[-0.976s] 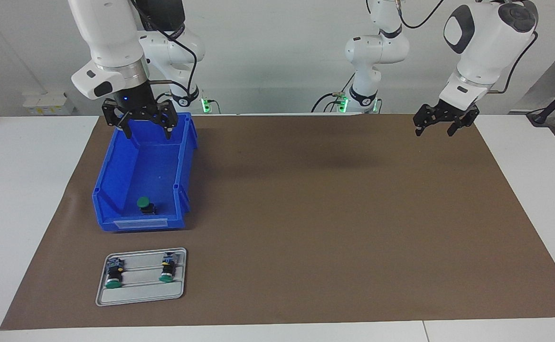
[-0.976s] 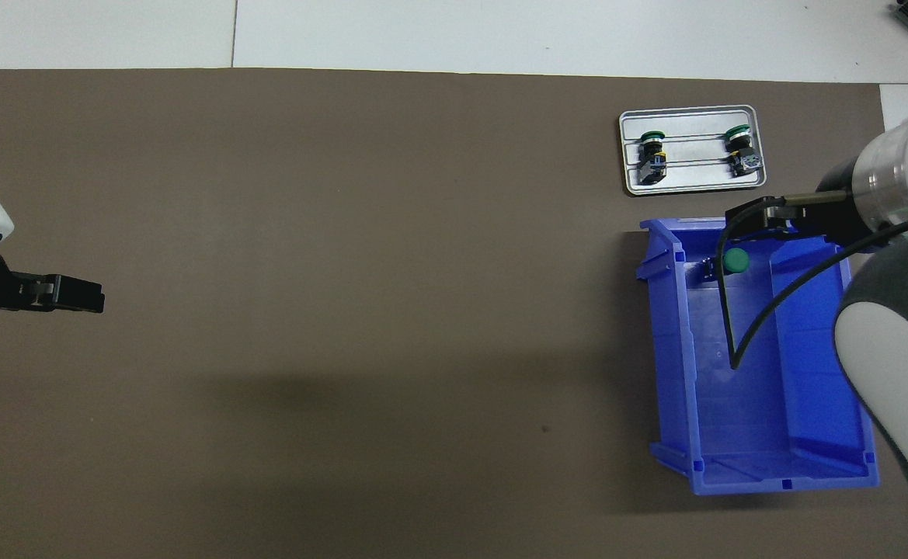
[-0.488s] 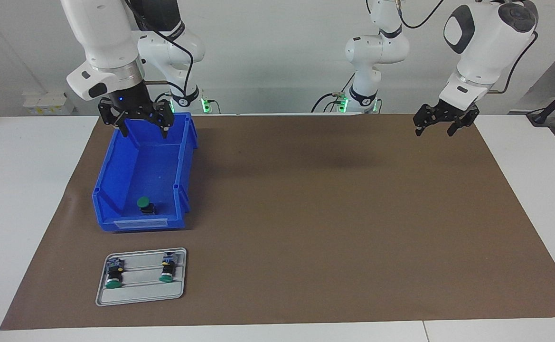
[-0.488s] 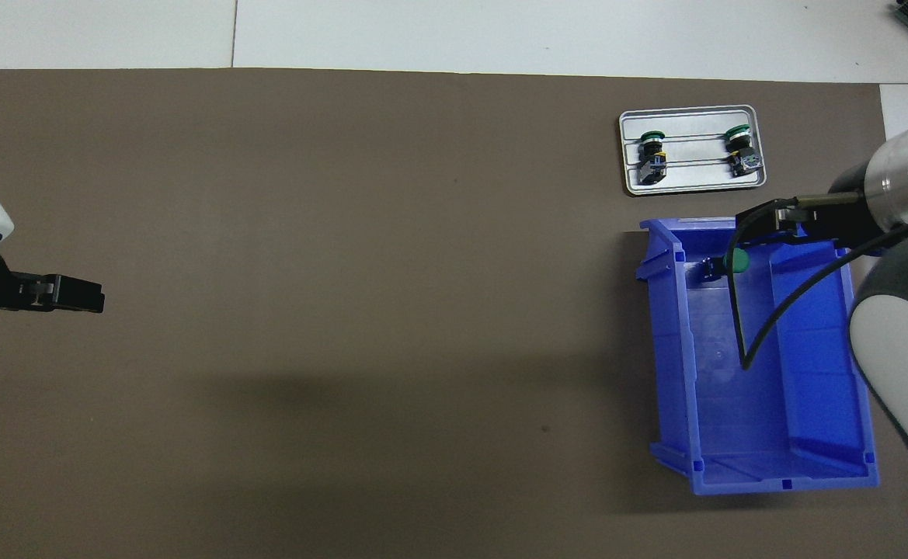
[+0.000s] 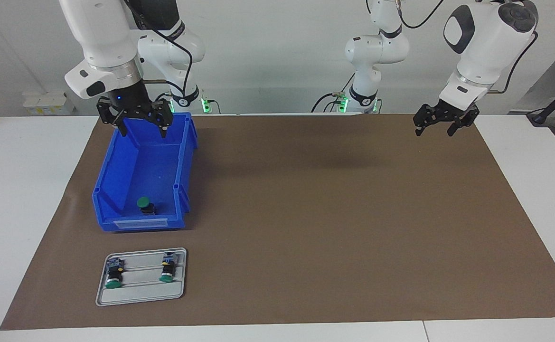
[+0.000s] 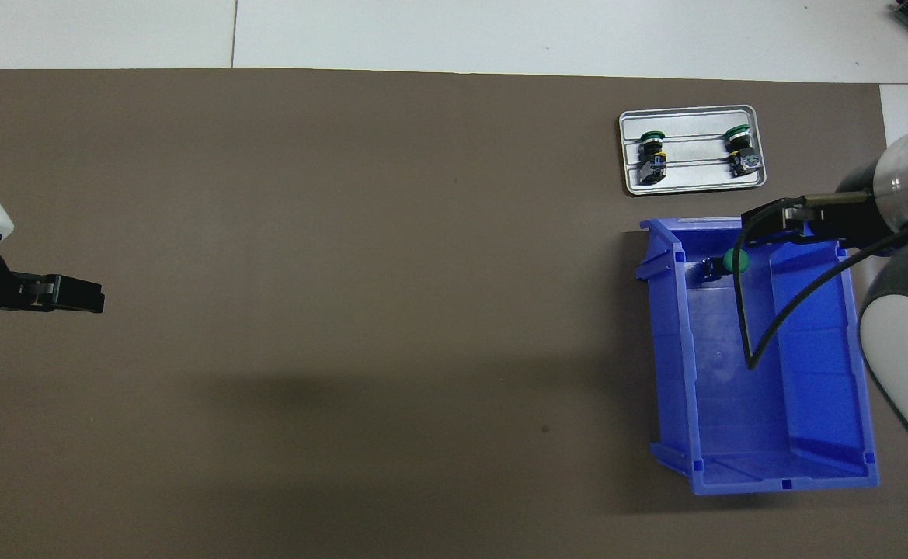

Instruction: Place and press button with both arms

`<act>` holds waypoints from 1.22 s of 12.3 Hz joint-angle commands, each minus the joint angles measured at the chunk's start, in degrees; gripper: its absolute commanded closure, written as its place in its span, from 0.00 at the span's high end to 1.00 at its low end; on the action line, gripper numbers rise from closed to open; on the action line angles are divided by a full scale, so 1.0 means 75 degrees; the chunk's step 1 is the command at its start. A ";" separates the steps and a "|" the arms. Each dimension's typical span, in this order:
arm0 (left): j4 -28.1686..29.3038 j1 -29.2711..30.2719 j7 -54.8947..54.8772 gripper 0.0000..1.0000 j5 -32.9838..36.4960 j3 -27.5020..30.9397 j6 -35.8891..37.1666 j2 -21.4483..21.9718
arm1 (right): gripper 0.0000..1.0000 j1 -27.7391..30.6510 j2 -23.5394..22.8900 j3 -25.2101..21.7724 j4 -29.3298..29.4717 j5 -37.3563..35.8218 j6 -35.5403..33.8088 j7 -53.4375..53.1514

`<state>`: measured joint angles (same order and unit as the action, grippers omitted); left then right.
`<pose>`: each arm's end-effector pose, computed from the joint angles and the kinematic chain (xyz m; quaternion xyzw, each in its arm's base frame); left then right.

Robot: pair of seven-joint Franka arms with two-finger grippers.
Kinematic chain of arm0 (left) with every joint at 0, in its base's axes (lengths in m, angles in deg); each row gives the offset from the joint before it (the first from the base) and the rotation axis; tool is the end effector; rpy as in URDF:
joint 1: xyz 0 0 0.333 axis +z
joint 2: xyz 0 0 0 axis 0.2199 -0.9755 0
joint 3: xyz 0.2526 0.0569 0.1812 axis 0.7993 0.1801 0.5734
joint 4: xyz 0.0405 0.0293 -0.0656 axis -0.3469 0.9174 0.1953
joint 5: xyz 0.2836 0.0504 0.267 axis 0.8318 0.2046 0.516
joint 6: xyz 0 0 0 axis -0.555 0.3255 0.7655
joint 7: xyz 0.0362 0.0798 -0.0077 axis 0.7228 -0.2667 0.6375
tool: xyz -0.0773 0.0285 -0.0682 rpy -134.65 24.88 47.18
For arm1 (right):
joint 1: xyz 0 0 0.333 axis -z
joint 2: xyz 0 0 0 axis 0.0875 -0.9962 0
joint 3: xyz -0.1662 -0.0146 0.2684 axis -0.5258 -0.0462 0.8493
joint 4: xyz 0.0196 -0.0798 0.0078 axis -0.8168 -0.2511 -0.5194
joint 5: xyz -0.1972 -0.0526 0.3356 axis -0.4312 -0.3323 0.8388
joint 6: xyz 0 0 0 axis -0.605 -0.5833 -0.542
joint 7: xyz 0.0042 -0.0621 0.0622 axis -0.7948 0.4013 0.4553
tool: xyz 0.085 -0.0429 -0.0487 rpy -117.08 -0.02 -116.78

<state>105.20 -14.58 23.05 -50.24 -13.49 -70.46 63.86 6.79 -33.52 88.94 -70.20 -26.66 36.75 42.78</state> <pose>0.5113 -0.0141 0.5614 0.9990 -0.0446 -0.0091 0.0013 0.5611 0.0649 0.6299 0.9992 -0.0196 0.0161 0.0296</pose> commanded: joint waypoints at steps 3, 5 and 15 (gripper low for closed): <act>0.0155 0.0039 -0.0067 1.00 -0.0001 -0.0004 -0.0020 0.0192 | 1.00 -0.0176 0.0221 -0.0467 -0.0116 0.0215 -0.0454 0.0120; 0.0167 0.0039 -0.0067 1.00 -0.0001 -0.0004 -0.0020 0.0192 | 1.00 -0.0318 0.0292 -0.0807 -0.0257 0.0495 -0.0454 0.0343; 0.0167 0.0039 -0.0067 1.00 -0.0001 -0.0004 -0.0020 0.0181 | 1.00 -0.0729 0.0433 -0.1336 -0.0656 0.0743 -0.0079 0.0695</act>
<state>105.20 -14.57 23.05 -50.24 -13.49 -70.46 63.86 1.49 -32.05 79.71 -72.56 -23.18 34.46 46.08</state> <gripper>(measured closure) 0.000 0.000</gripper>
